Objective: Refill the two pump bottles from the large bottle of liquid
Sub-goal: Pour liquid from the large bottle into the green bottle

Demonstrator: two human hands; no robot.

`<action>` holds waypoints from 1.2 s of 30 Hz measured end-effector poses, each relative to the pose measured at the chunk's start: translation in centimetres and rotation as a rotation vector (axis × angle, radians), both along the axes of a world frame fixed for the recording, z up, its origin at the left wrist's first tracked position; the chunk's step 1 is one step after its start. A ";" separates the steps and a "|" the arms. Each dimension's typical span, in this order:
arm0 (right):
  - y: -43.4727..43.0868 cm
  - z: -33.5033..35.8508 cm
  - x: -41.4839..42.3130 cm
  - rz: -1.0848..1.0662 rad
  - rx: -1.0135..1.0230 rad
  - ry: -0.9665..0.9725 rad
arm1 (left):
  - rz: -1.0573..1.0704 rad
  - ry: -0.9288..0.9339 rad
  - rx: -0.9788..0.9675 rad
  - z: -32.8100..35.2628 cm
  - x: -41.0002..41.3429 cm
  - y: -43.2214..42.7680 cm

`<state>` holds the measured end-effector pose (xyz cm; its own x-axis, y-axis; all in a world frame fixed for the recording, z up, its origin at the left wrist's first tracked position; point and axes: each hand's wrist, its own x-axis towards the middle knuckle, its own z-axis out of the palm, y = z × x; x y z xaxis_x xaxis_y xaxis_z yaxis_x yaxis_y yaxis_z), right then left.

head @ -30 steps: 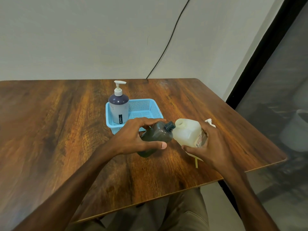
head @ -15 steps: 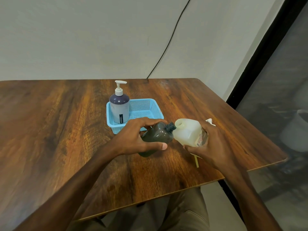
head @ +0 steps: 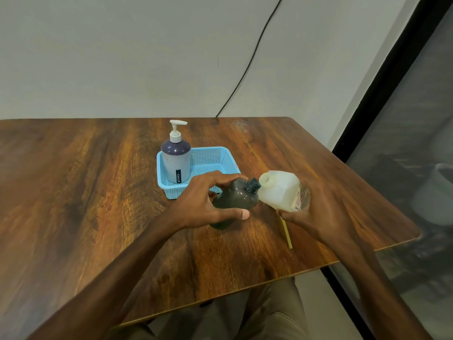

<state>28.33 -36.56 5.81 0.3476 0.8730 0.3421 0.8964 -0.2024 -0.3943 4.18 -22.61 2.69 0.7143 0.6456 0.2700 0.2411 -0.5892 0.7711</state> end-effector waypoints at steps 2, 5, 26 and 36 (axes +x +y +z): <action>-0.1 0.2 -0.2 0.016 0.028 0.002 | 0.007 -0.010 0.005 -0.2 0.0 0.0; -0.2 1.1 -0.7 0.046 0.017 0.004 | 0.012 -0.022 -0.004 -0.5 0.1 0.0; 0.0 2.4 -0.2 0.098 0.051 -0.057 | 0.030 -0.109 0.050 -1.0 1.3 -0.2; -0.5 4.7 -0.8 0.146 -0.056 -0.151 | 0.032 -0.152 -0.011 -1.5 2.0 -0.5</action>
